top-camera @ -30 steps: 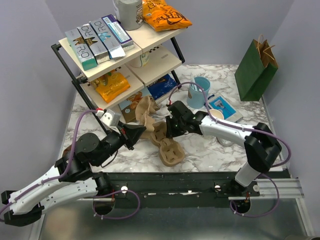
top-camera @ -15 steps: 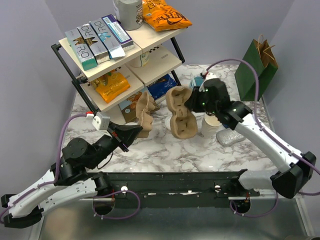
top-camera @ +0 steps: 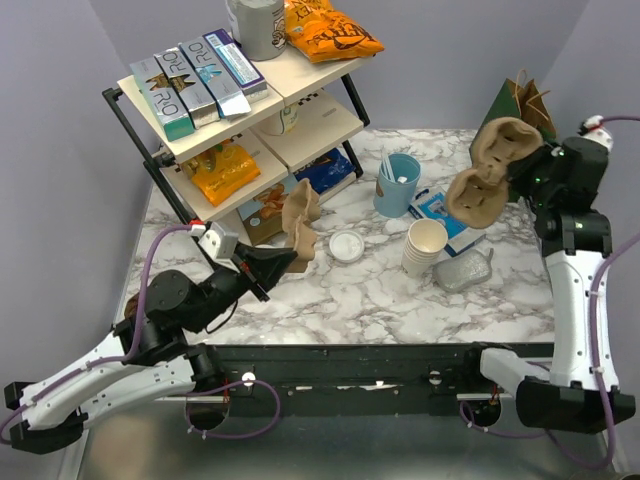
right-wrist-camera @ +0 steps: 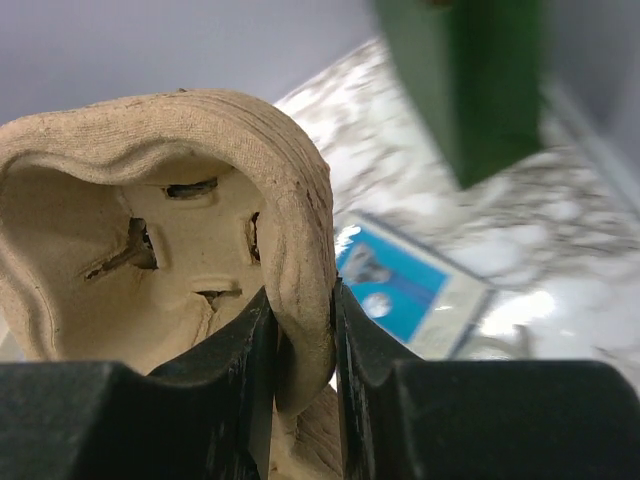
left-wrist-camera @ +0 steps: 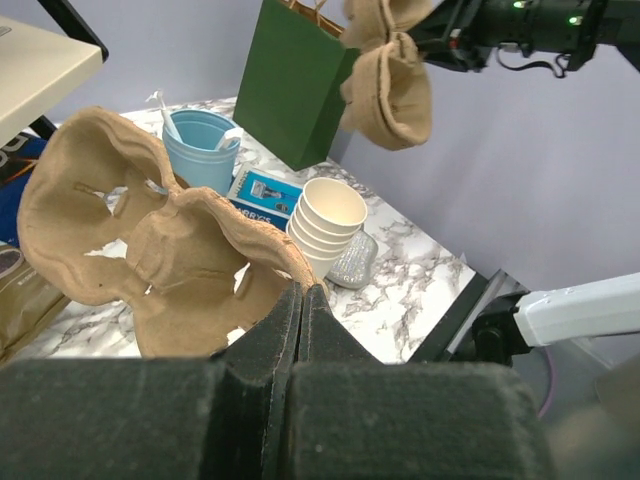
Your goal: Pack the takeout coffee
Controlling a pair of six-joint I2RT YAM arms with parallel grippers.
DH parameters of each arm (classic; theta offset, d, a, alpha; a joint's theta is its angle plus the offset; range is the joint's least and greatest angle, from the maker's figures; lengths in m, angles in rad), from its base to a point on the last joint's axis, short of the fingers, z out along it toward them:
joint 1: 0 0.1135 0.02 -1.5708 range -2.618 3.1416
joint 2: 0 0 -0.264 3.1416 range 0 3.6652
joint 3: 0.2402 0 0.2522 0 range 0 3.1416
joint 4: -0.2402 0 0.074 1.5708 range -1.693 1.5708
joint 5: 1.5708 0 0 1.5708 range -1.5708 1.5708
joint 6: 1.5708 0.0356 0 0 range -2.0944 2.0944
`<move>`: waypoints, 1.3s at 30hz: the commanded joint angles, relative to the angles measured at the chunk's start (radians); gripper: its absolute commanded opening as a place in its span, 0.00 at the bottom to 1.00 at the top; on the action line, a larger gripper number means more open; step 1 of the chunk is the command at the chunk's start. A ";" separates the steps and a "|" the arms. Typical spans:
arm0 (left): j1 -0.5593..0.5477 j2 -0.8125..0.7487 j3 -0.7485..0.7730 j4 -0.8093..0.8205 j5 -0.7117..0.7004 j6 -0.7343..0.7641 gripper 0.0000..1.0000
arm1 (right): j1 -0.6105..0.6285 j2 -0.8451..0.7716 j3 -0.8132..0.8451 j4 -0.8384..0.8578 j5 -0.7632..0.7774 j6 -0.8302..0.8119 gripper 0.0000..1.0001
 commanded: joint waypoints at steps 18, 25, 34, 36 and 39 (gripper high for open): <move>-0.001 0.104 -0.006 0.102 0.084 0.079 0.00 | -0.422 0.127 -0.247 -0.235 0.296 -0.214 0.21; -0.001 0.125 -0.021 0.119 0.105 0.095 0.00 | -0.434 0.210 -0.312 -0.197 0.316 -0.243 0.24; -0.002 0.202 0.003 0.104 0.160 0.152 0.00 | -0.445 0.306 -0.381 -0.145 0.322 -0.230 0.28; -0.001 0.215 0.008 0.101 0.173 0.155 0.00 | -0.448 0.340 -0.364 -0.171 0.307 -0.223 0.29; -0.001 0.246 0.019 0.085 0.185 0.152 0.00 | -0.451 0.358 -0.355 -0.189 0.333 -0.200 0.36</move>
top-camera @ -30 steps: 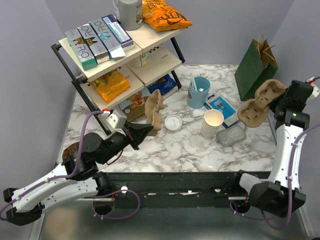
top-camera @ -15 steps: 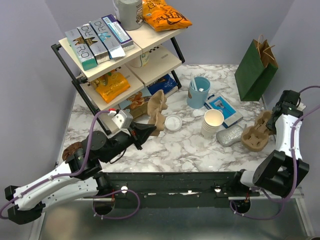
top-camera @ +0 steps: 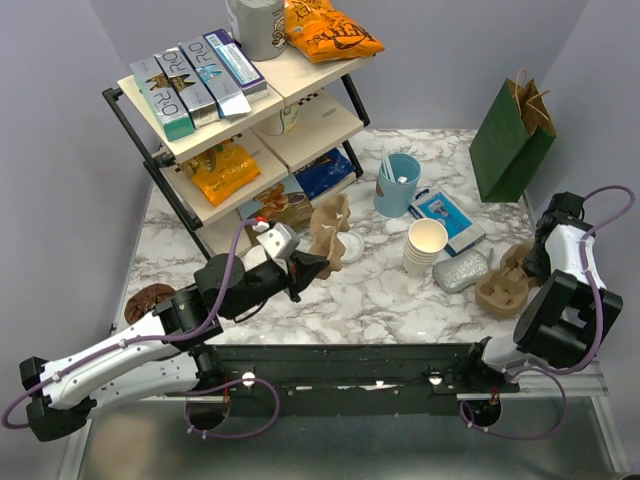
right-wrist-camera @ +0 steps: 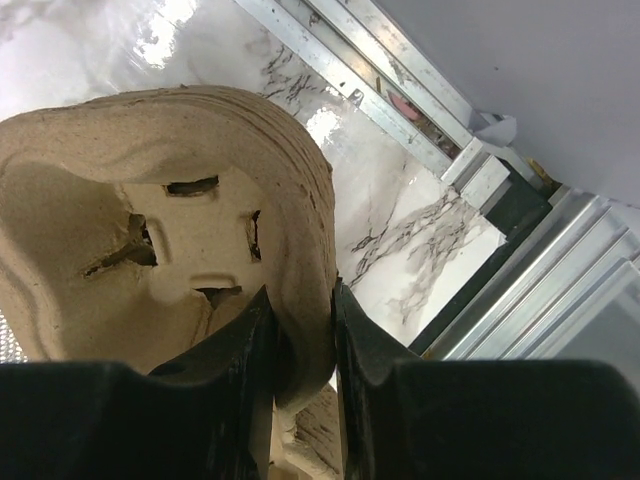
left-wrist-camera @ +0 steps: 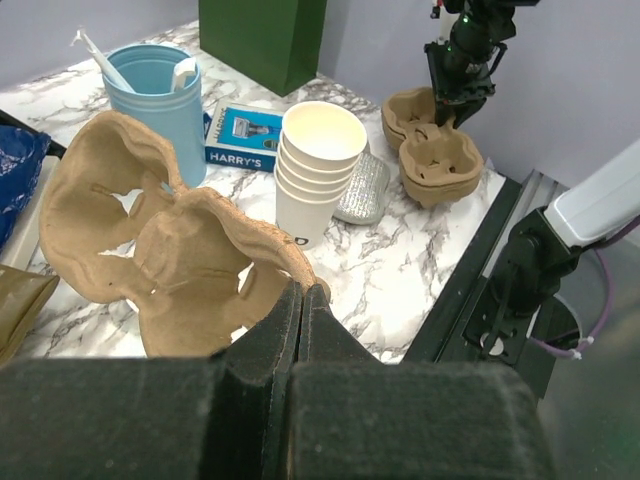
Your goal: Pack the takeout coffee
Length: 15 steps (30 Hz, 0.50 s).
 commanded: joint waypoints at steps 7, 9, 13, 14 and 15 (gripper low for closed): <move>-0.002 0.130 0.085 -0.056 0.116 0.013 0.00 | -0.014 -0.005 0.008 -0.022 0.059 0.040 0.63; -0.004 0.145 0.087 -0.061 0.140 0.011 0.00 | -0.014 -0.050 0.011 -0.032 0.062 0.049 0.74; -0.006 0.146 0.060 -0.059 0.189 -0.001 0.00 | -0.012 -0.172 0.031 -0.033 0.001 0.028 0.85; -0.009 0.143 0.052 -0.056 0.195 -0.010 0.00 | -0.012 -0.201 0.036 -0.033 -0.021 0.014 0.85; -0.015 0.145 0.032 -0.054 0.228 -0.015 0.00 | -0.012 -0.264 0.042 -0.032 -0.048 -0.004 0.85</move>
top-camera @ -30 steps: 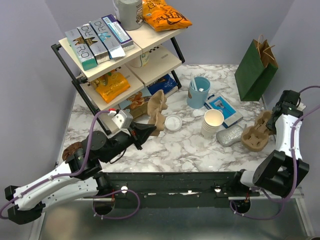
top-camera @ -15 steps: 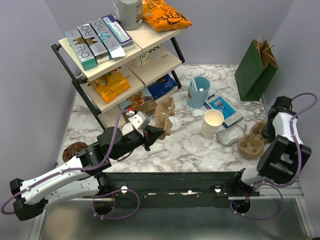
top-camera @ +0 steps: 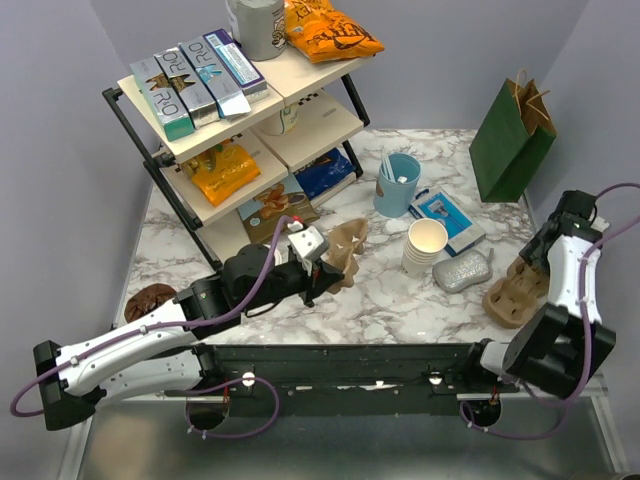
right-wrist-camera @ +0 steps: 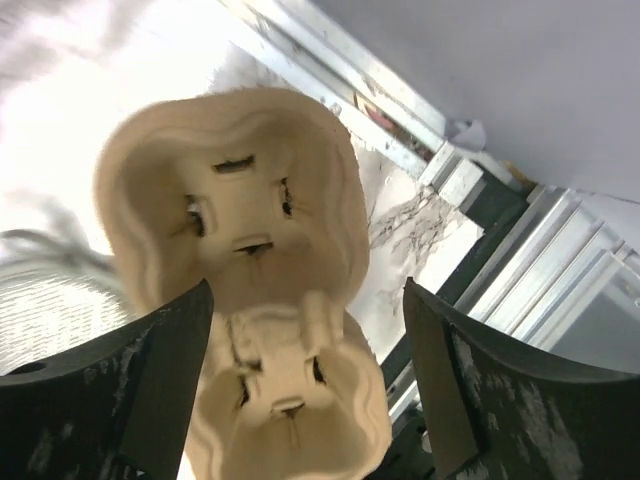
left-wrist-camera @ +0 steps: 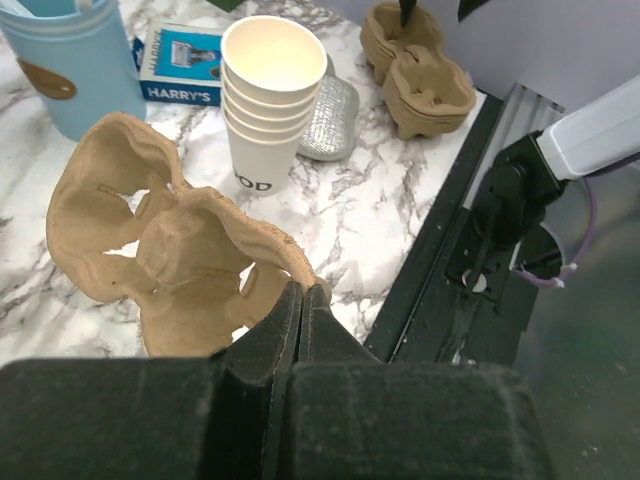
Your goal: Pack the takeout coffee
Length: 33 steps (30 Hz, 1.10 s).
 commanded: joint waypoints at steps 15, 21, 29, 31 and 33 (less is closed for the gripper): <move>-0.105 0.013 -0.084 0.015 -0.005 -0.027 0.00 | 0.118 -0.497 0.042 0.459 -0.957 -0.200 0.90; -0.209 0.091 -0.055 -0.109 -0.230 -0.028 0.00 | 0.252 -0.209 0.303 0.431 -0.671 -0.279 0.90; -0.298 0.177 -0.040 -0.273 -0.441 -0.126 0.00 | 0.276 0.210 0.758 0.216 -0.375 -0.451 0.90; -0.309 0.192 -0.035 -0.295 -0.467 -0.143 0.00 | 0.279 0.274 0.816 0.202 -0.339 -0.457 0.89; -0.323 0.211 -0.028 -0.325 -0.490 -0.177 0.00 | 0.281 0.347 0.888 0.188 -0.292 -0.467 0.89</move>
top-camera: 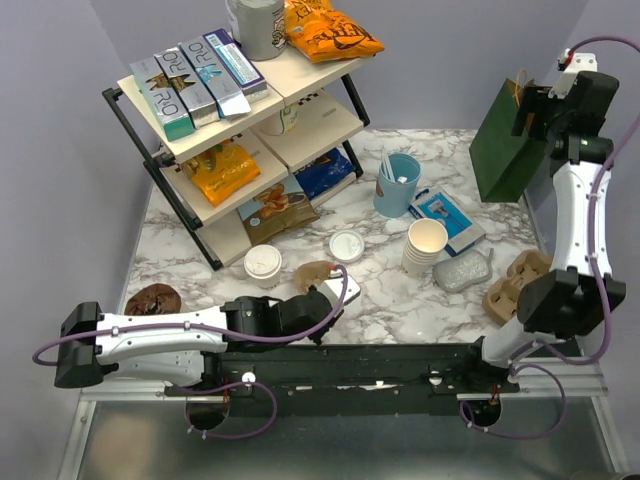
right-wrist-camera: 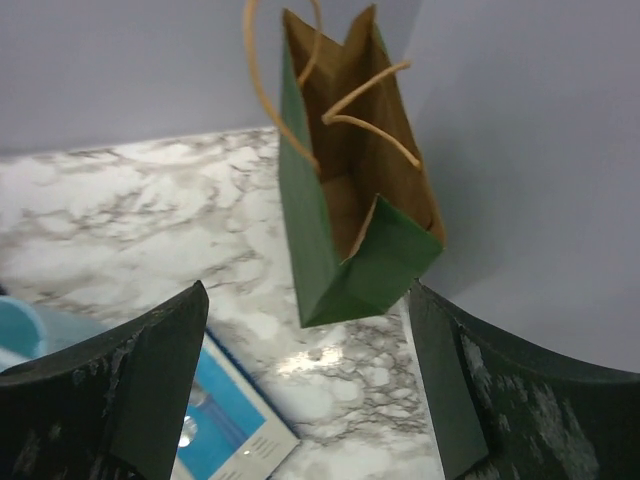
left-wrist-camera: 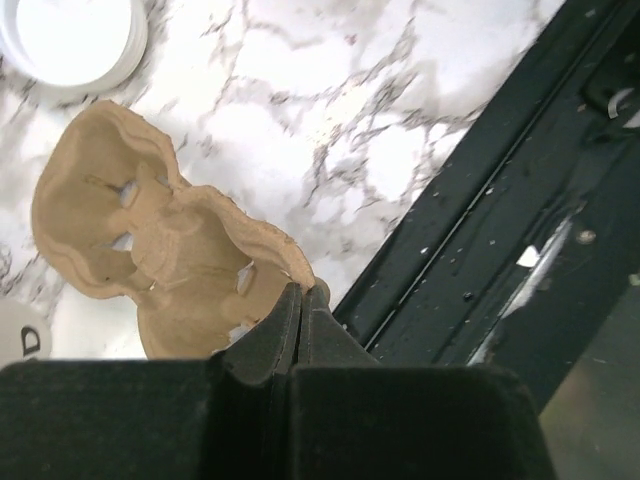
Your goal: Pack the takeout coffee
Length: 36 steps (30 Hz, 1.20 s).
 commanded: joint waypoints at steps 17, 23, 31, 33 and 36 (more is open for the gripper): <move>-0.065 0.018 0.011 -0.140 -0.143 -0.173 0.00 | 0.120 0.373 0.249 -0.026 0.401 -0.214 0.87; -0.065 0.042 0.005 -0.161 -0.114 -0.193 0.24 | 0.120 0.401 0.252 -0.021 0.408 -0.224 0.86; -0.065 0.033 0.028 -0.172 -0.117 -0.186 0.59 | 0.118 0.426 0.261 -0.061 0.375 -0.213 0.68; -0.065 0.013 0.029 -0.158 -0.115 -0.180 0.64 | 0.120 0.418 0.257 -0.069 0.346 -0.216 0.59; -0.065 -0.019 0.033 -0.138 -0.121 -0.172 0.74 | 0.120 0.398 0.249 -0.070 0.336 -0.210 0.49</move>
